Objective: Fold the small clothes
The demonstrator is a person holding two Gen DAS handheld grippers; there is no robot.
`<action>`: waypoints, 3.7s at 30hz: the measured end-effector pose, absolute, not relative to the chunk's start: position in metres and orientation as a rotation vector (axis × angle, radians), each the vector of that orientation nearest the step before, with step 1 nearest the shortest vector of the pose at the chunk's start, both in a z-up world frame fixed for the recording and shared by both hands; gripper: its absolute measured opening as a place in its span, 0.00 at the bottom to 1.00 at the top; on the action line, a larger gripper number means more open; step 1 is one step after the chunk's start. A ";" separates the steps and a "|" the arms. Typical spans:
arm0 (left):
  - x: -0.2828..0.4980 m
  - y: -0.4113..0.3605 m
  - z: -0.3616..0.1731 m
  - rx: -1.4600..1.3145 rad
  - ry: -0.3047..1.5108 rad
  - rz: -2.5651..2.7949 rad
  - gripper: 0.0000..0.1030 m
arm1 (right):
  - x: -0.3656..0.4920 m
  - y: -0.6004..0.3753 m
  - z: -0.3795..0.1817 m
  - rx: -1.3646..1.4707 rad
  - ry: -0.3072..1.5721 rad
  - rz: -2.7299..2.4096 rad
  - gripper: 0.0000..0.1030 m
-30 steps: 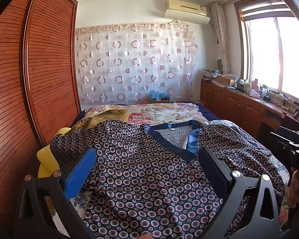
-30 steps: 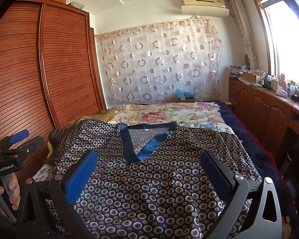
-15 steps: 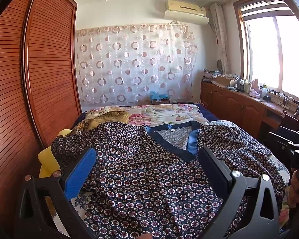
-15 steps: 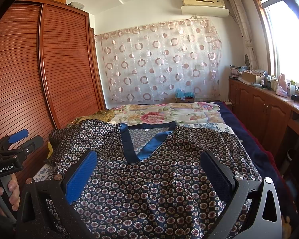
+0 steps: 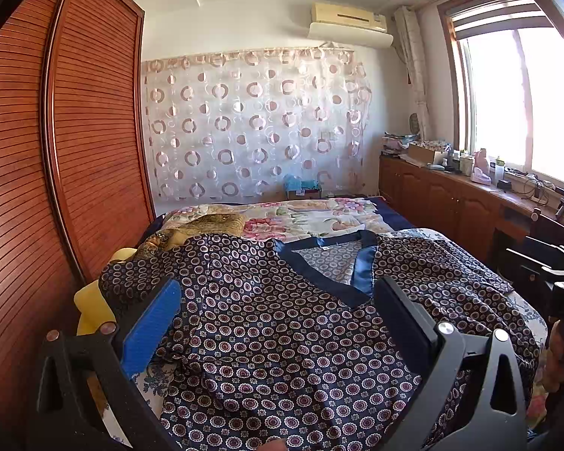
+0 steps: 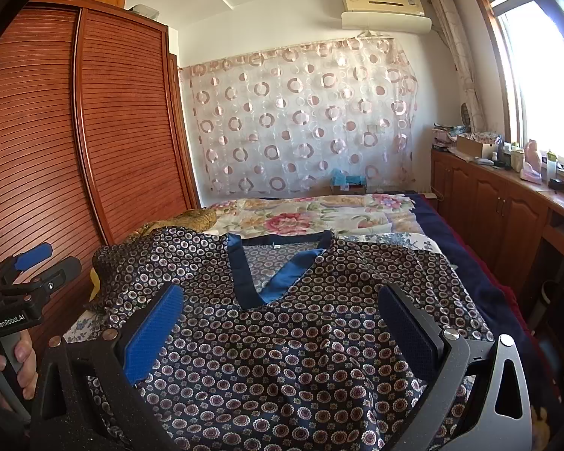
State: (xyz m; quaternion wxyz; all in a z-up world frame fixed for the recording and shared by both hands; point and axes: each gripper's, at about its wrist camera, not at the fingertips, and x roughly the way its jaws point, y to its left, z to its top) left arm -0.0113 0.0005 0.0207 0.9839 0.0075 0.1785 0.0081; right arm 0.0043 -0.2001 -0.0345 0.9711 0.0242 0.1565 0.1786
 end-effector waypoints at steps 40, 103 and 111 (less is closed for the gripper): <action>-0.013 -0.005 0.020 0.020 0.361 0.016 1.00 | 0.005 -0.201 -0.038 0.044 0.320 0.362 1.00; 0.078 0.246 -0.134 -0.512 0.876 0.061 0.27 | 0.114 -0.115 -0.104 -0.078 0.634 0.590 0.98; 0.071 0.214 -0.093 -0.335 0.796 0.086 0.05 | 0.114 -0.118 -0.101 -0.075 0.636 0.599 0.98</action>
